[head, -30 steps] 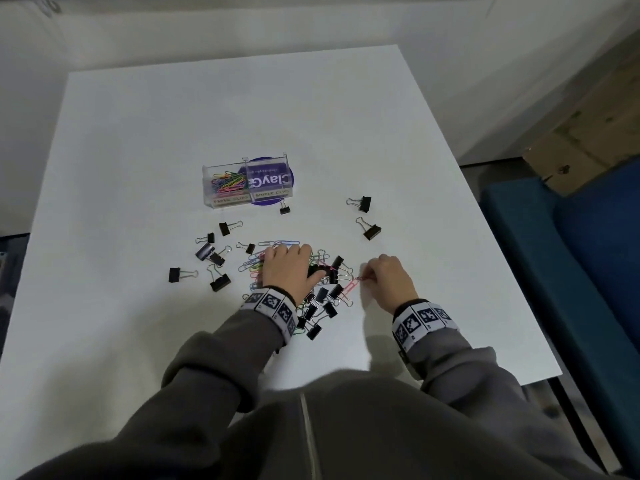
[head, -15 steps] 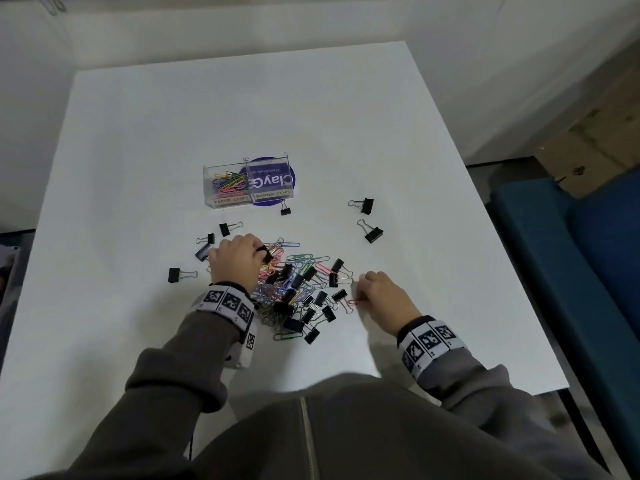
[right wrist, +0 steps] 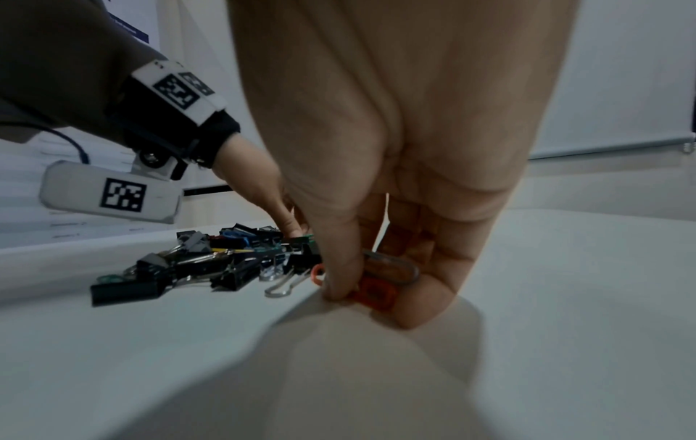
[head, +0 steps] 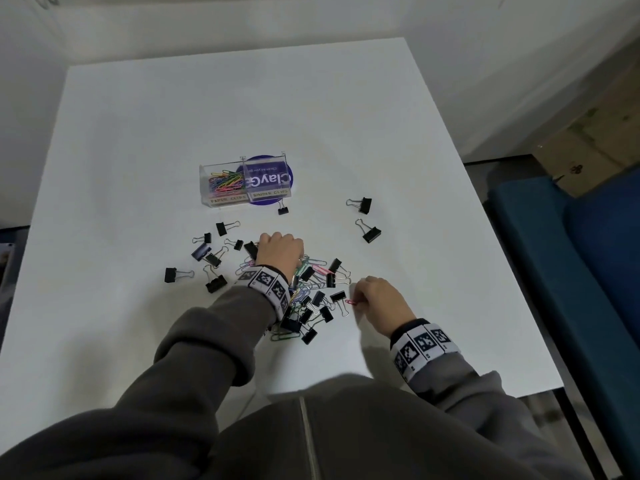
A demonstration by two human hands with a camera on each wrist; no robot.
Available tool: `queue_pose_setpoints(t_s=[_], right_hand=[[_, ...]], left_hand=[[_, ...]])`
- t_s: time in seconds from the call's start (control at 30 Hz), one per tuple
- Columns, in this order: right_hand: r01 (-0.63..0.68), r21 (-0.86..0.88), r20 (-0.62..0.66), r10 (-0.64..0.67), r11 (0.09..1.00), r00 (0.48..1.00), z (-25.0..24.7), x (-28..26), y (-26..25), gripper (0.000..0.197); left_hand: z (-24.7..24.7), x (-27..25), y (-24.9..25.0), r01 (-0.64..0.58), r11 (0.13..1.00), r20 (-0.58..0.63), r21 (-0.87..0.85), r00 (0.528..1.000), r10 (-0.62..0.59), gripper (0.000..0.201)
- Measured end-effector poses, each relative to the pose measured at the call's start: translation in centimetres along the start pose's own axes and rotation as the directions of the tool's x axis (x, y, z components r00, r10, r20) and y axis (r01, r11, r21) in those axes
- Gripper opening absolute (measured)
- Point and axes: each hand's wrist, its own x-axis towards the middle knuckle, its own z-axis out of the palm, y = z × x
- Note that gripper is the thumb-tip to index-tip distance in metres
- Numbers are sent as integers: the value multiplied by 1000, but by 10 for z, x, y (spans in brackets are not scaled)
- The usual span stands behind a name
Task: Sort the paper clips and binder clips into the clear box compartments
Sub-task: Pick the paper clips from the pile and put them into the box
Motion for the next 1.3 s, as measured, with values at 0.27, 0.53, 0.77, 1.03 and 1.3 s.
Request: queue_pose_setpoints(t_s=[0.27,0.53,0.77,1.03,1.3], right_hand=[[13,-22,5,-13,1000,1000,-38,29,-31,9],[292,38,-146,-284,956,948,-84,116,-140,6],[176,224,-207,-130,959,970,-74,201,-222,11],[-42,340,-115,86,939,990,-44,241,-247,14],[30,471,-193,70,881,979,-48,227,-229,27]], left_hand=[[2,-7,-14,-36,992,47,-119,998,42,14],[0,-28,-60,-118,733,-206,-670,978,-31,8],[-7,-45,-129,-35,666,-344,-745,876,-339,12],[-30,-34,-178,57,386,-191,-921,797,-573,14],[-68,33,-172,82,409,-187,-909,797,-575,18]])
